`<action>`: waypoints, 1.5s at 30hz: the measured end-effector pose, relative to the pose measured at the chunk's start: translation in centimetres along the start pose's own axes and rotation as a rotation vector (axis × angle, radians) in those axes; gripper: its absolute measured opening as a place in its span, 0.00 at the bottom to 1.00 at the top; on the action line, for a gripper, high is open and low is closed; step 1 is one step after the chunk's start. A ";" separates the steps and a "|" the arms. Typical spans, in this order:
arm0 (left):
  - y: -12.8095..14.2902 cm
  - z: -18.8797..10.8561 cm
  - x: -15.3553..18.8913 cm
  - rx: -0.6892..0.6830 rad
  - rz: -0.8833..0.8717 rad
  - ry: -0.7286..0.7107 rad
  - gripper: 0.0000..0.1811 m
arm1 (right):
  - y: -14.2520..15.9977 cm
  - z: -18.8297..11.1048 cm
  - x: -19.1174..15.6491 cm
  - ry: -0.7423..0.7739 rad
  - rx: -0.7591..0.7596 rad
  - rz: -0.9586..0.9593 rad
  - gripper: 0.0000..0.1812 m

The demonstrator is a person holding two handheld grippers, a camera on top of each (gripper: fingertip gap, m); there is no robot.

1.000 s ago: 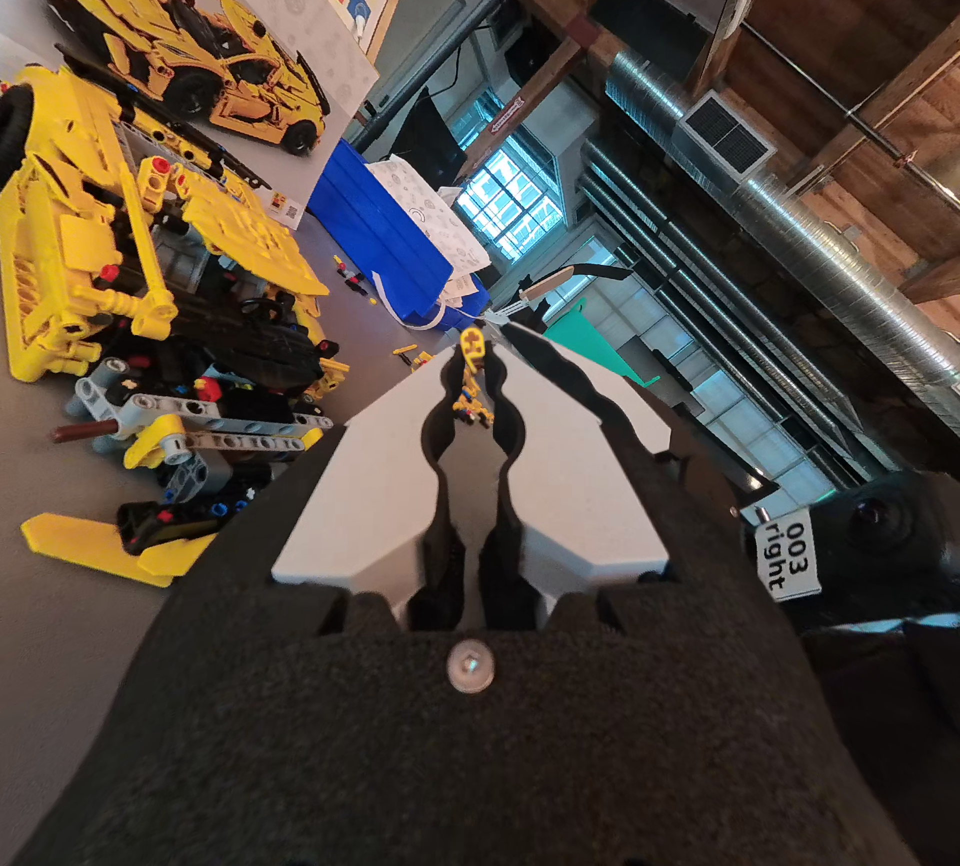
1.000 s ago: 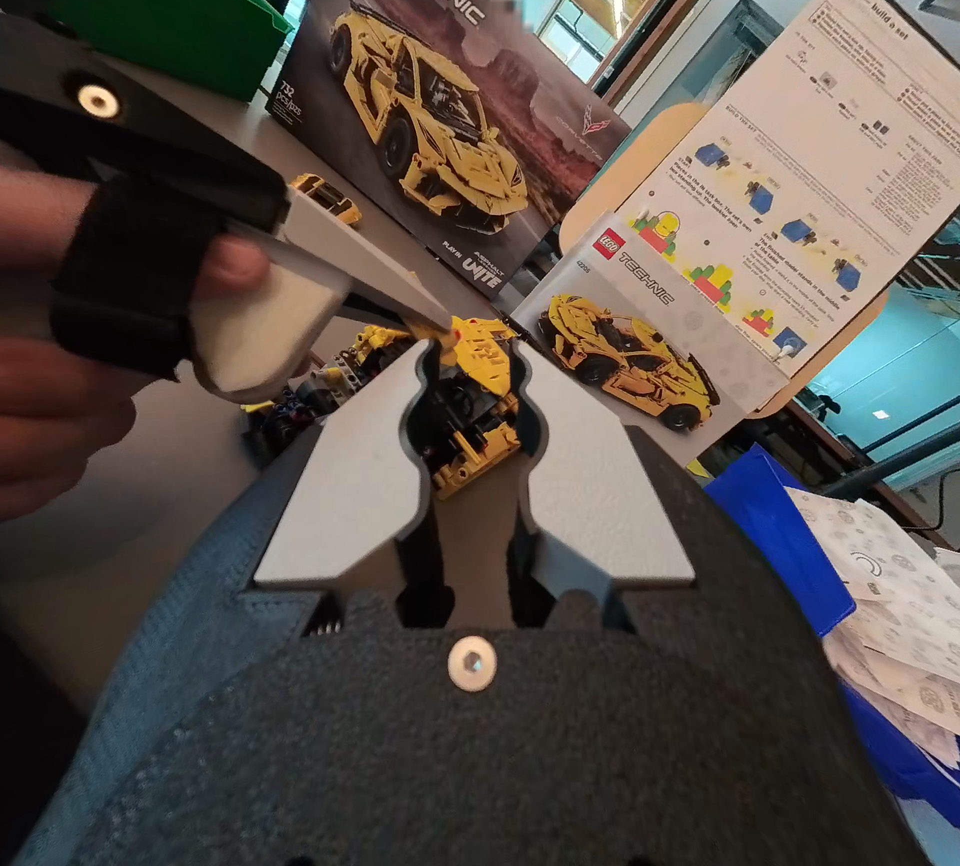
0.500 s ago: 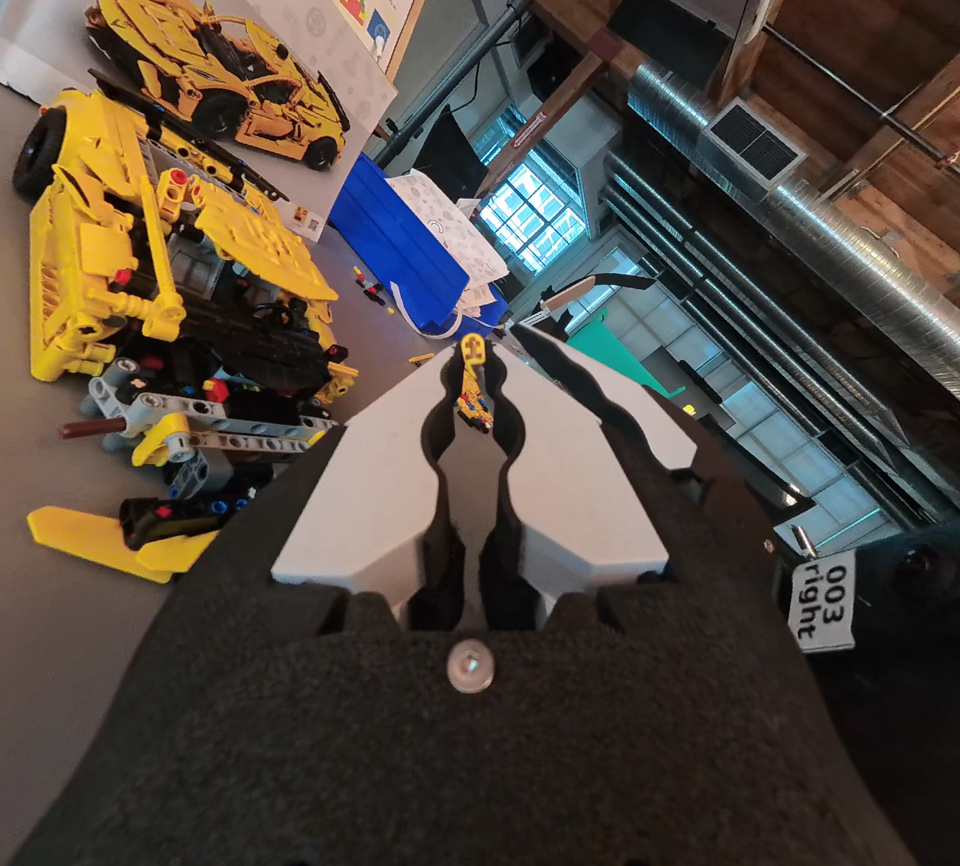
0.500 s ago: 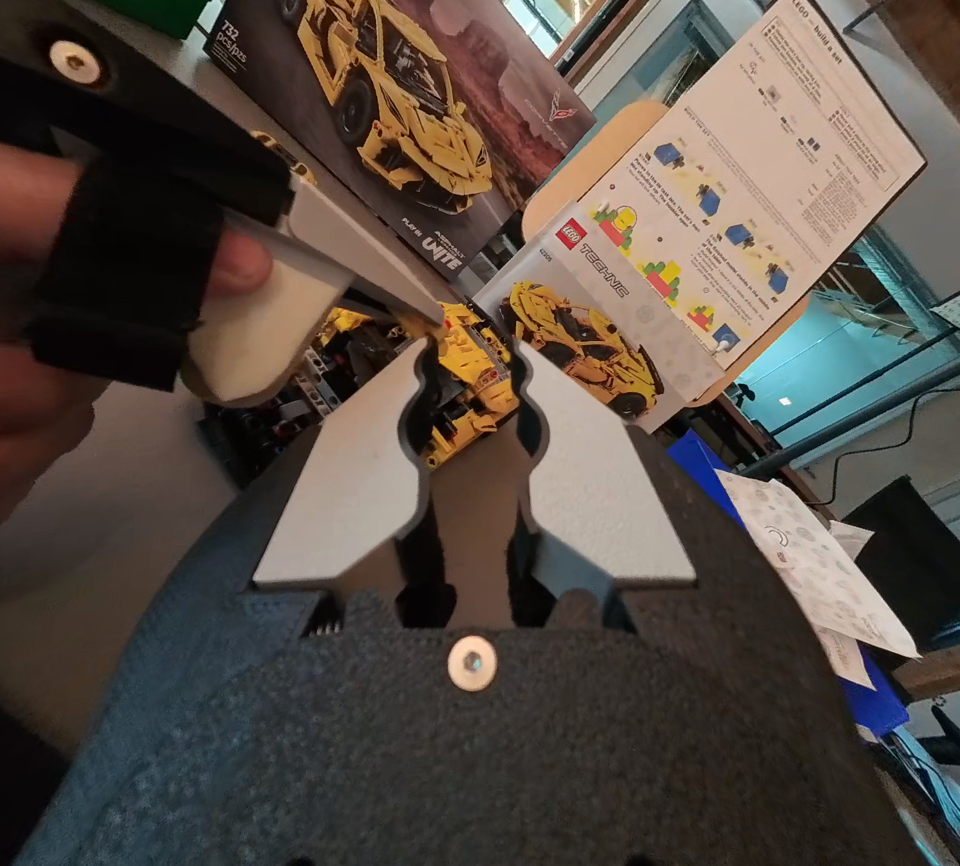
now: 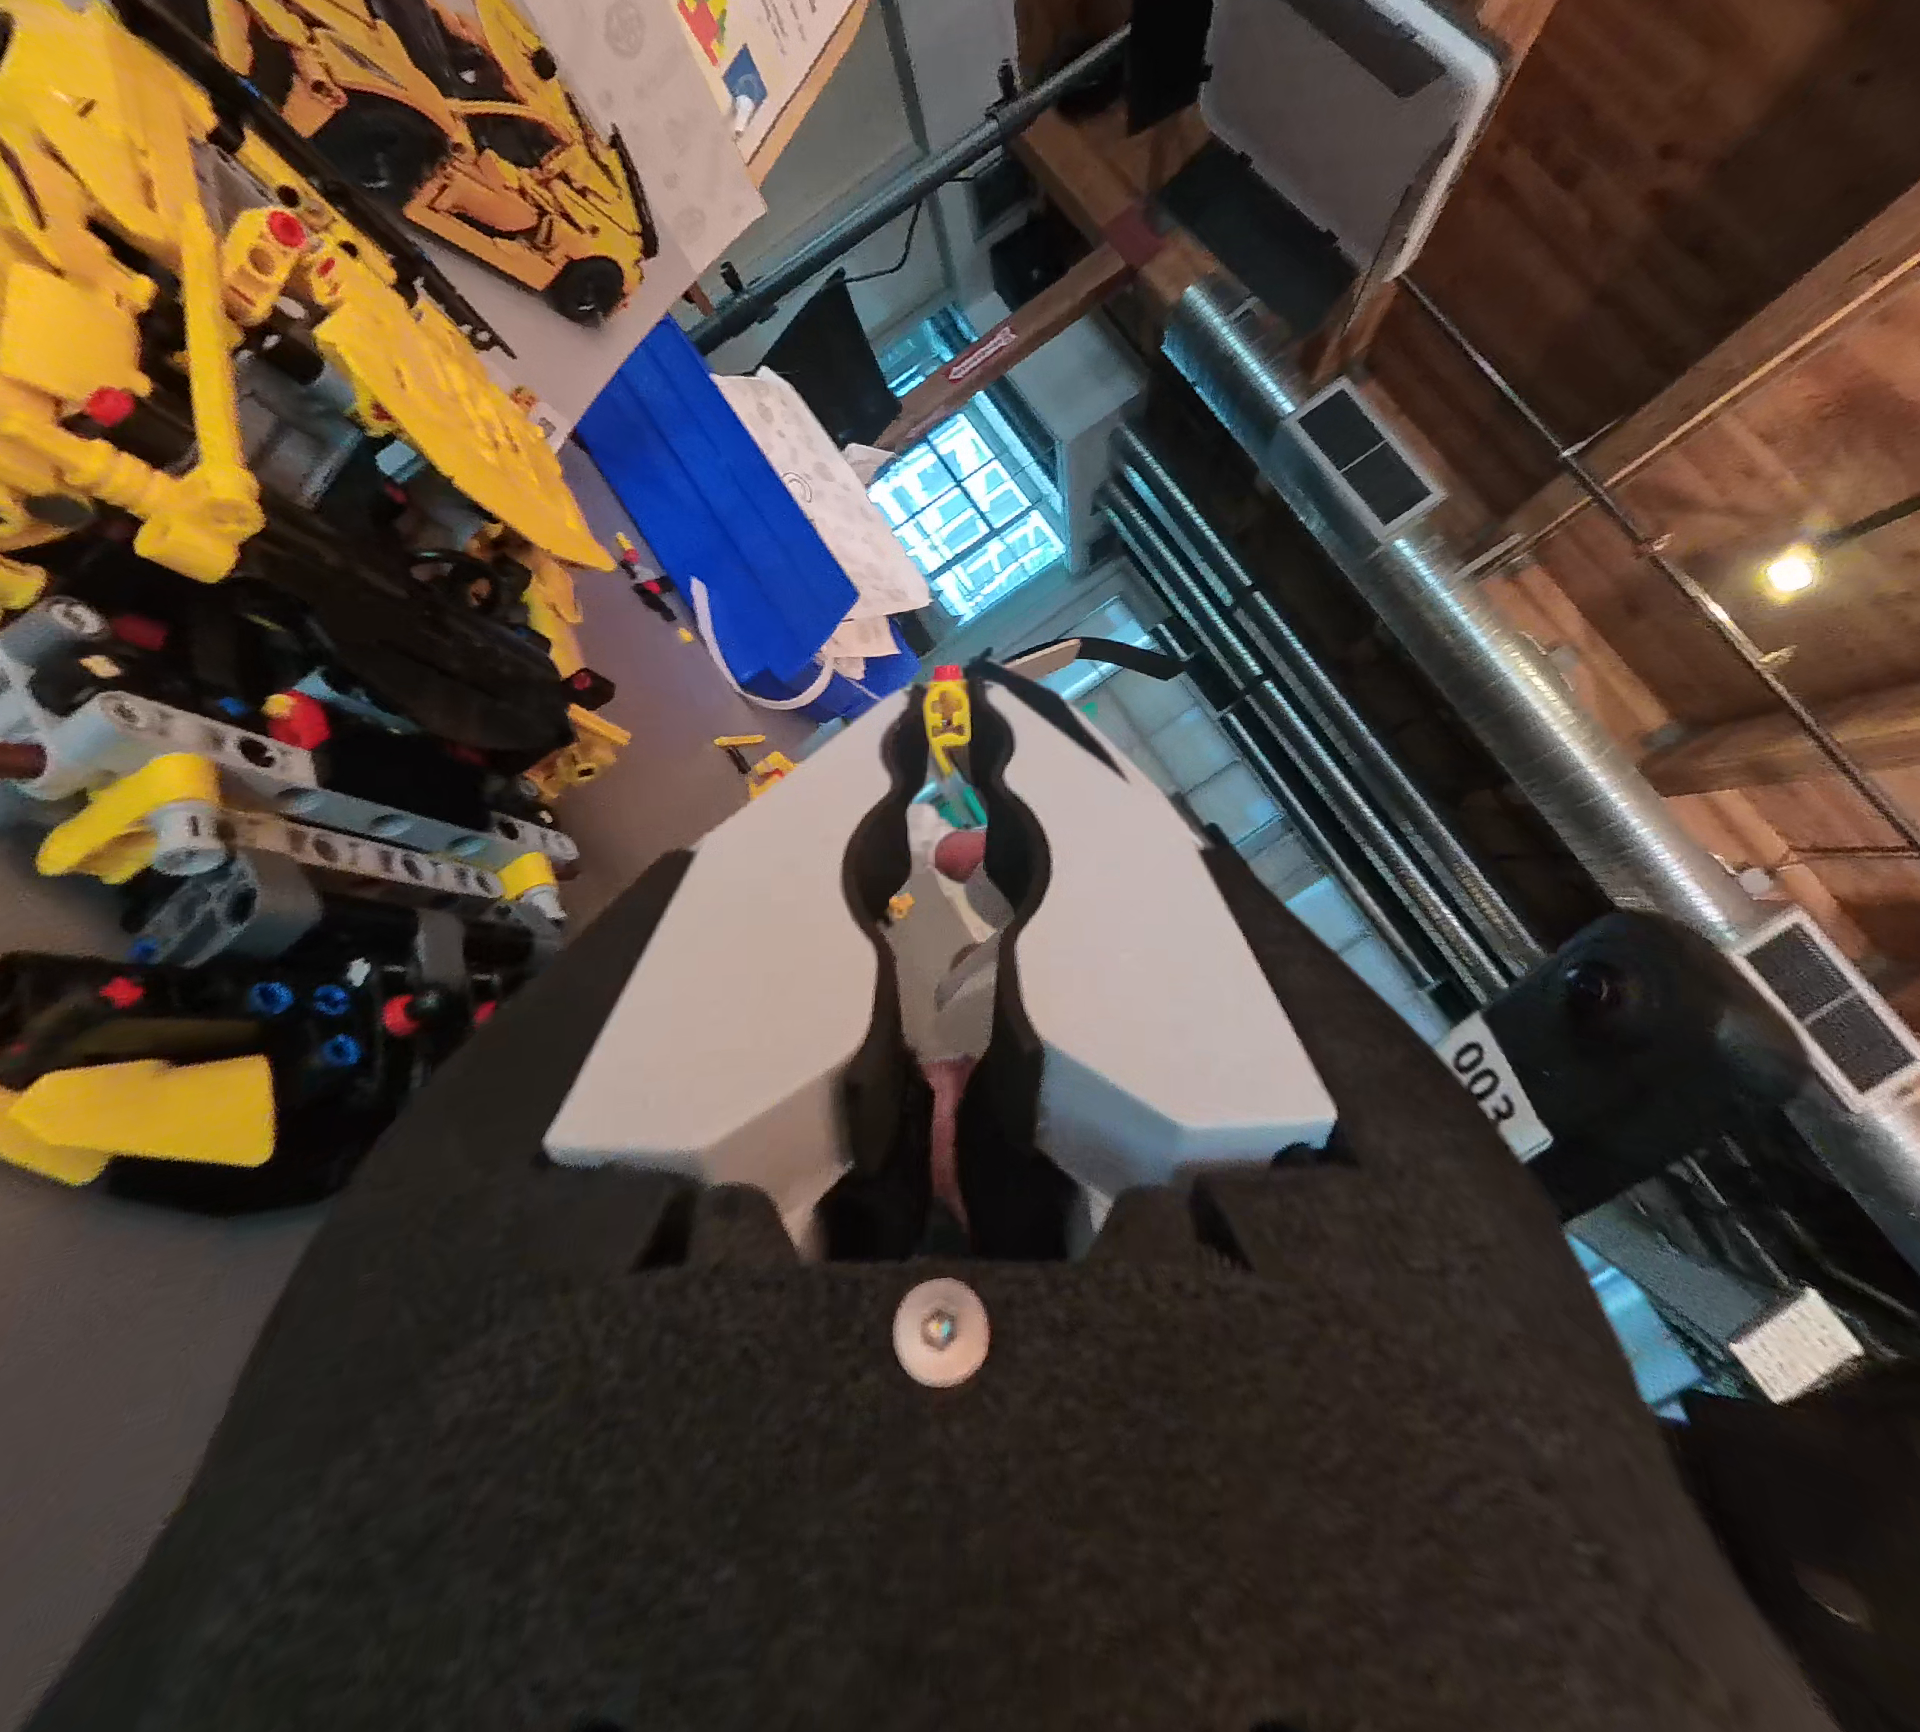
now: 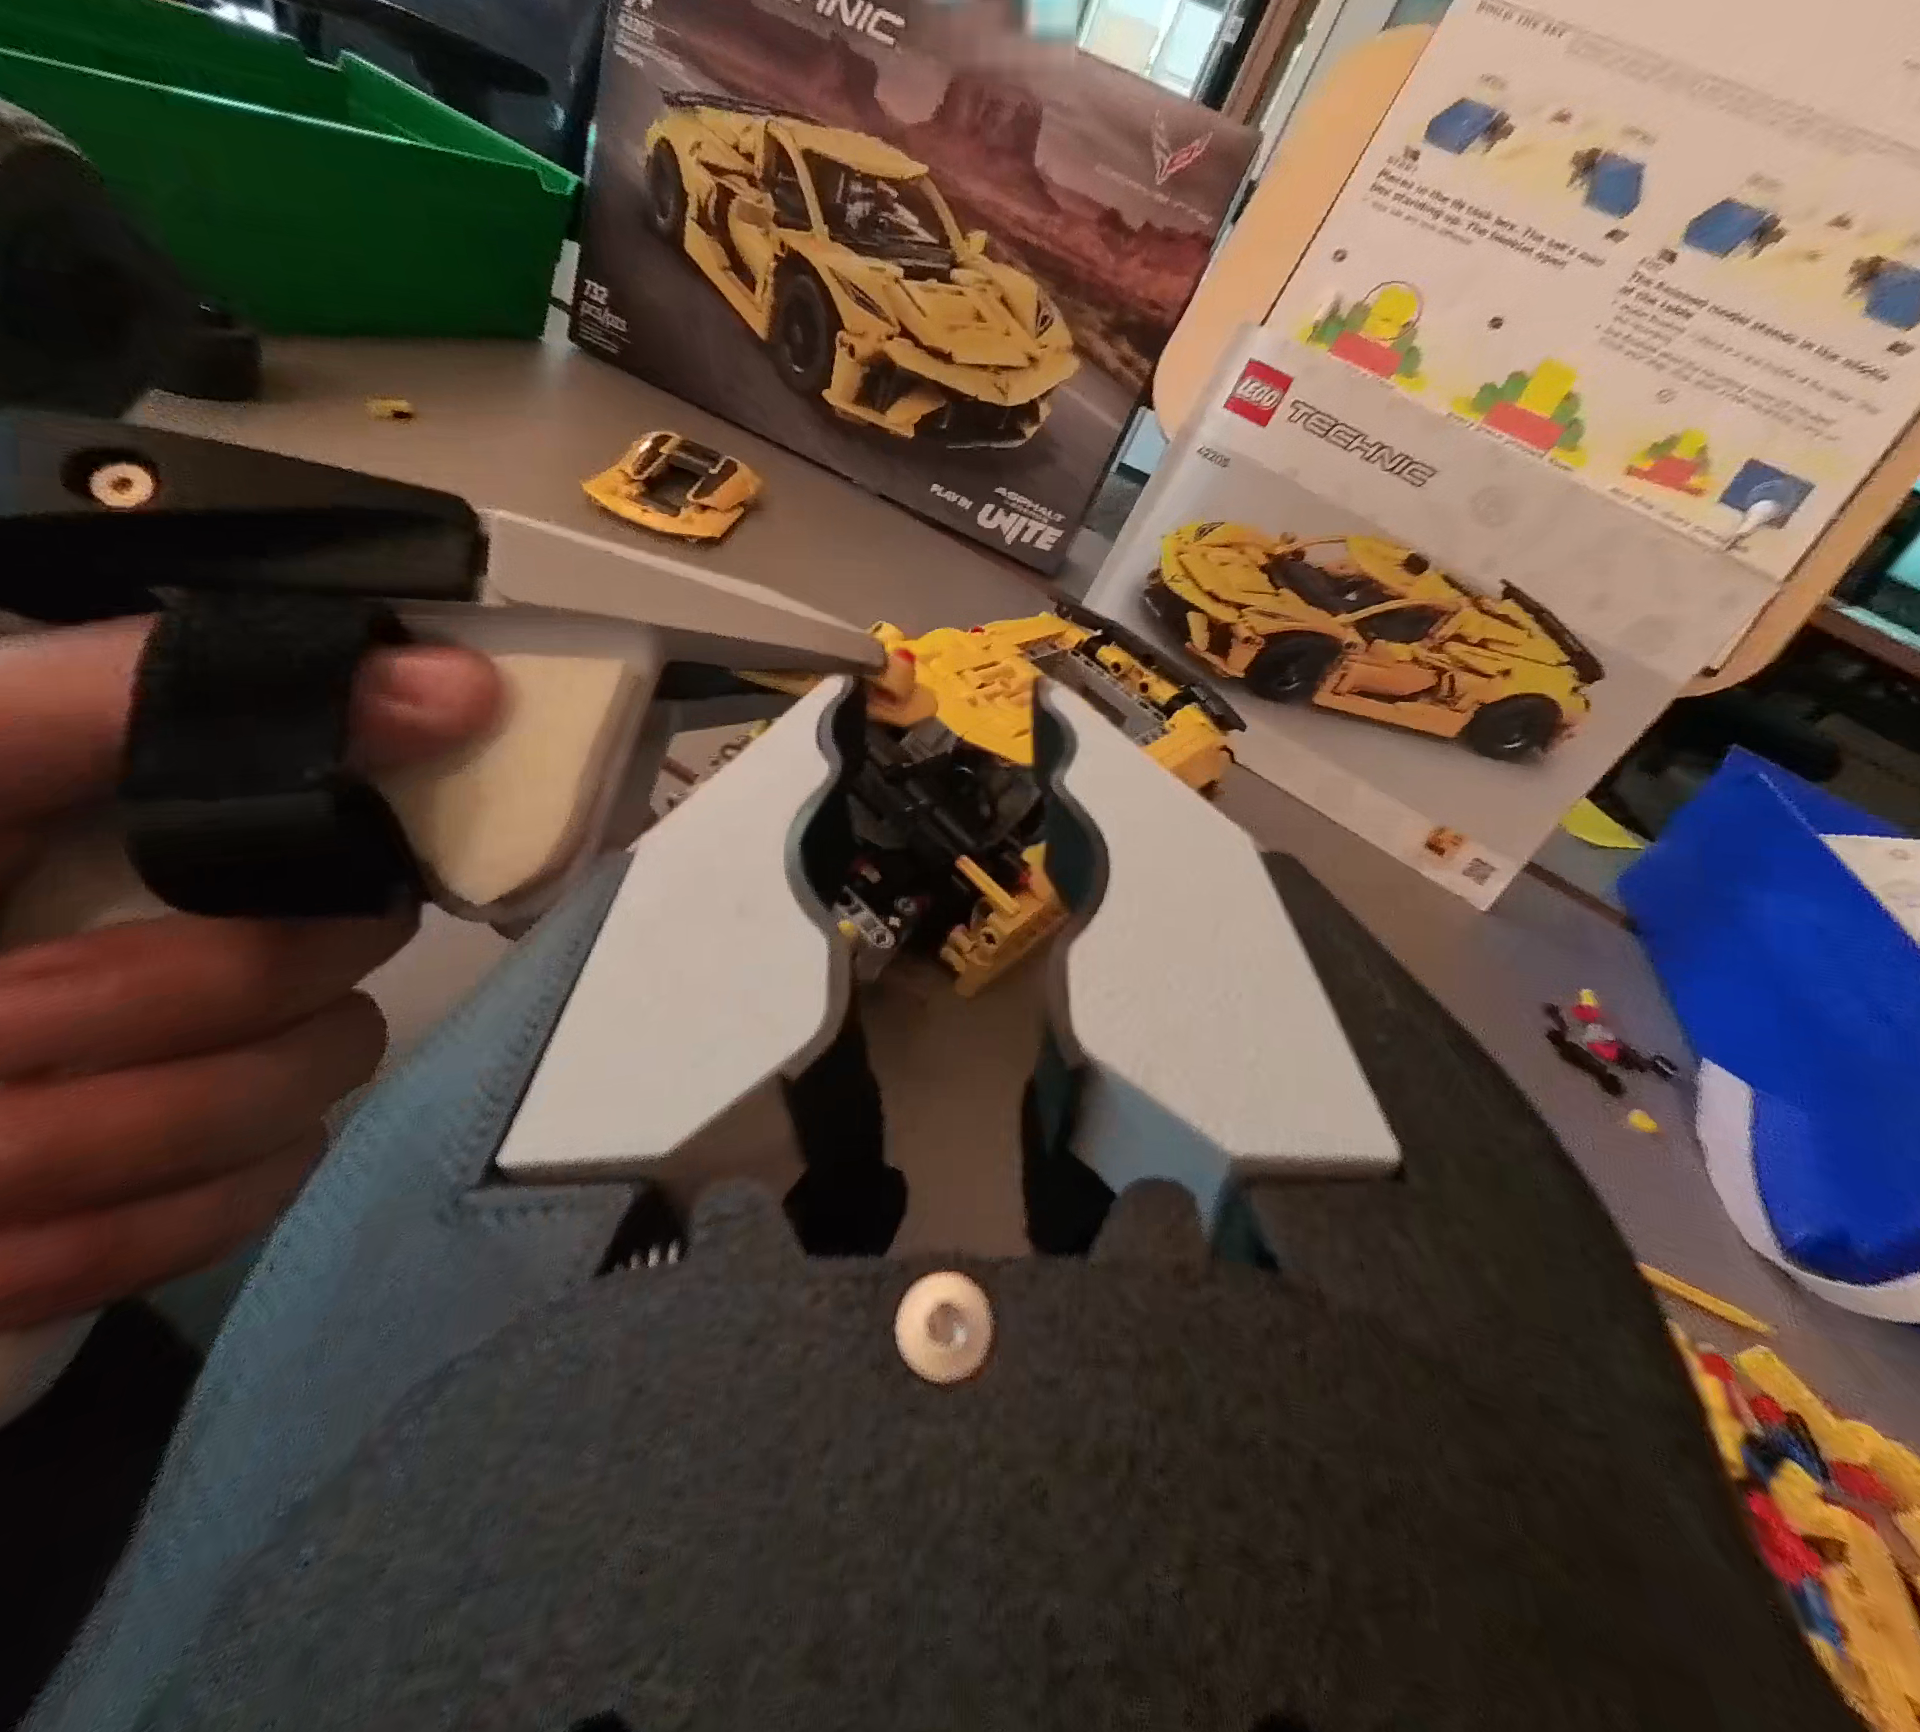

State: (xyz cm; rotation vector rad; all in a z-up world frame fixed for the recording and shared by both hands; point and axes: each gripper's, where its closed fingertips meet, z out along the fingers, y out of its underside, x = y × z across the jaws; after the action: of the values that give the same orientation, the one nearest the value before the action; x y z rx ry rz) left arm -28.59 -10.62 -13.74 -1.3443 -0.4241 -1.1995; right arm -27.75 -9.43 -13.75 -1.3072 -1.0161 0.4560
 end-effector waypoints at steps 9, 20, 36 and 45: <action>-1.0 -0.5 1.5 0.089 0.030 0.078 0.04 | 0.5 0.2 0.8 -0.191 0.017 0.472 0.11; -1.2 -0.5 2.2 0.074 0.011 0.157 0.04 | -0.5 -0.4 -1.8 -0.674 0.024 1.074 0.14; -0.5 0.0 2.6 0.054 0.102 0.130 0.04 | -1.2 -0.6 -1.6 -0.794 0.070 1.397 0.10; -0.1 0.2 1.7 -0.001 0.138 0.061 0.04 | -0.6 -0.4 -1.7 -0.820 0.044 1.455 0.06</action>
State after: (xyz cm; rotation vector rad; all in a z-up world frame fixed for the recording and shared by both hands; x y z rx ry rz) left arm -27.95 -11.12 -12.24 -1.3124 -0.2823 -1.1234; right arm -28.40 -11.10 -13.78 -1.6882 -0.4648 2.2191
